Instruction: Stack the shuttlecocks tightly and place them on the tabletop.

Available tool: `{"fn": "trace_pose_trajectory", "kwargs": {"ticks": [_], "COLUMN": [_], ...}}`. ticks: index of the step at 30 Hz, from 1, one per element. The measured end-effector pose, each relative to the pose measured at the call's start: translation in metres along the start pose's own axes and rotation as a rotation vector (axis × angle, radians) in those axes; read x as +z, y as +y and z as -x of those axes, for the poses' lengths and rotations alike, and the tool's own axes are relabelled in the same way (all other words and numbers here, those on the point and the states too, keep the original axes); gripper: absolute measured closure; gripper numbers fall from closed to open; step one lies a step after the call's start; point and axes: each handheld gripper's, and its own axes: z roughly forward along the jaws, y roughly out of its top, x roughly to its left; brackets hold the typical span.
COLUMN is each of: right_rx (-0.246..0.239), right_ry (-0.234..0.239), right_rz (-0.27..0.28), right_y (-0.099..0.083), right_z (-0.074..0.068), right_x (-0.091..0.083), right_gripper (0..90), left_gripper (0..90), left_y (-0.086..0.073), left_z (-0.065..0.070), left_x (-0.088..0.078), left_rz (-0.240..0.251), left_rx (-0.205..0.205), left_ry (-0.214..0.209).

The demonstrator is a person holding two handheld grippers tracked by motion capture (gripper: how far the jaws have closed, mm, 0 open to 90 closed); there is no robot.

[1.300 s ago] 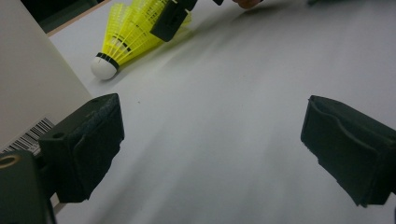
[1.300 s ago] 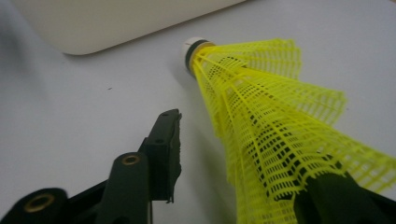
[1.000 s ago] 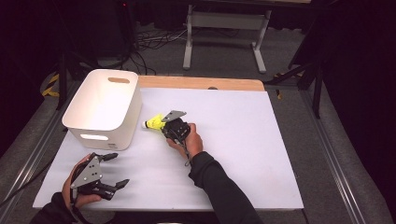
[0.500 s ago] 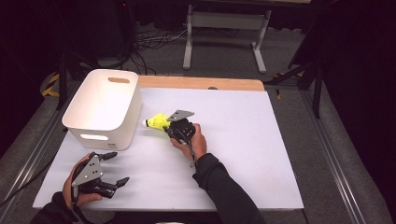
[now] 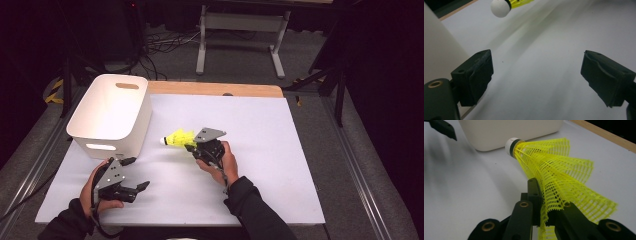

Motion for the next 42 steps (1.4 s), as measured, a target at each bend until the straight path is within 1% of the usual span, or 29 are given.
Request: {"fn": "trace_pose_trajectory", "kwargs": {"ticks": [3,6,9,10,11,12,13,14,15,17,18,20,21,22,24,25,26,27,28,29,30,32,34,35,37,38,39,41,42], "right_rx": [-0.007,-0.009,-0.015,-0.035,-0.035,-0.047,-0.065,-0.074,-0.074,-0.094,-0.118,-0.127,-0.142,-0.142,-0.162,-0.178,-0.178,-0.194,-0.203,-0.217,-0.217,-0.251,-0.272,-0.287,-0.304,-0.306,-0.329,-0.33,-0.323], "right_ry": [-0.006,0.004,0.017,0.016,0.016,0.02,0.027,0.029,0.029,0.035,0.034,0.033,0.038,0.038,0.042,0.044,0.044,0.044,0.039,0.033,0.033,0.023,0.023,0.019,0.021,0.023,0.021,0.021,0.021], "right_rz": [0.002,0.015,0.01,0.004,0.004,0.004,0.004,-0.001,-0.001,-0.013,-0.03,-0.037,-0.045,-0.045,-0.056,-0.065,-0.065,-0.074,-0.083,-0.091,-0.091,-0.11,-0.123,-0.13,-0.136,-0.141,-0.153,-0.154,-0.156], "right_y": [-0.005,-0.013,-0.016,-0.015,-0.015,-0.014,-0.012,-0.012,-0.012,-0.012,-0.011,-0.011,-0.01,-0.01,-0.009,-0.008,-0.008,-0.008,-0.007,-0.007,-0.007,-0.006,-0.006,-0.005,-0.005,-0.005,-0.004,-0.004,-0.003], "right_z": [-0.001,-0.001,-0.003,-0.005,-0.005,-0.007,-0.011,-0.012,-0.012,-0.016,-0.019,-0.02,-0.022,-0.022,-0.025,-0.028,-0.028,-0.03,-0.031,-0.032,-0.032,-0.036,-0.041,-0.042,-0.044,-0.046,-0.047,-0.048,-0.049], "right_x": [-0.009,-0.025,-0.037,-0.043,-0.043,-0.046,-0.052,-0.054,-0.054,-0.057,-0.058,-0.058,-0.057,-0.057,-0.056,-0.055,-0.055,-0.054,-0.053,-0.052,-0.052,-0.049,-0.047,-0.046,-0.046,-0.045,-0.045,-0.045,-0.045], "right_gripper": [87.3,87.3,87.3,87.3,87.3,87.3,87.2,87.2,87.2,87.1,87.1,87.1,87.1,87.1,87.1,87.1,87.1,87.1,87.1,87.0,87.0,86.9,86.7,86.7,86.6,86.4,85.8,85.5,85.0], "left_gripper": [11.9,12.4,13.8,13.8,13.8,13.8,13.8,13.7,13.7,13.7,15.6,15.8,16.2,16.2,18.5,23.7,23.7,27.0,28.8,30.9,30.9,33.5,36.5,37.4,41.2,43.3,45.1,45.6,46.1], "left_y": [0.009,0.018,0.026,0.028,0.031,0.033,0.038,0.04,0.04,0.045,0.047,0.051,0.052,0.053,0.056,0.058,0.059,0.061,0.062,0.062,0.063,0.065,0.066,0.066,0.066,0.067,0.067,0.068,0.069], "left_z": [0.002,0.002,0.004,0.004,0.004,0.004,0.005,0.006,0.006,0.007,0.008,0.01,0.01,0.01,0.01,0.009,0.009,0.008,0.008,0.008,0.008,0.009,0.01,0.011,0.013,0.013,0.014,0.016,0.016], "left_x": [0.008,0.015,0.024,0.028,0.032,0.035,0.042,0.044,0.044,0.051,0.053,0.059,0.062,0.064,0.068,0.07,0.072,0.076,0.078,0.078,0.08,0.085,0.09,0.091,0.095,0.095,0.097,0.098,0.099], "left_rz": [0.004,0.016,0.032,0.032,0.028,0.025,0.029,0.031,0.031,0.027,0.021,-0.003,-0.001,-0.003,-0.013,-0.017,-0.017,-0.021,-0.022,-0.022,-0.026,-0.048,-0.069,-0.074,-0.084,-0.092,-0.092,-0.096,-0.097], "left_rx": [0.008,0.018,0.029,0.034,0.04,0.045,0.041,0.04,0.04,0.05,0.058,0.093,0.094,0.093,0.093,0.093,0.093,0.095,0.091,0.091,0.101,0.108,0.114,0.119,0.122,0.126,0.127,0.135,0.139], "left_ry": [-0.014,-0.025,-0.037,-0.046,-0.049,-0.054,-0.074,-0.08,-0.08,-0.094,-0.095,-0.095,-0.098,-0.104,-0.1,-0.104,-0.107,-0.108,-0.121,-0.121,-0.124,-0.128,-0.149,-0.145,-0.163,-0.173,-0.174,-0.176,-0.18]}}
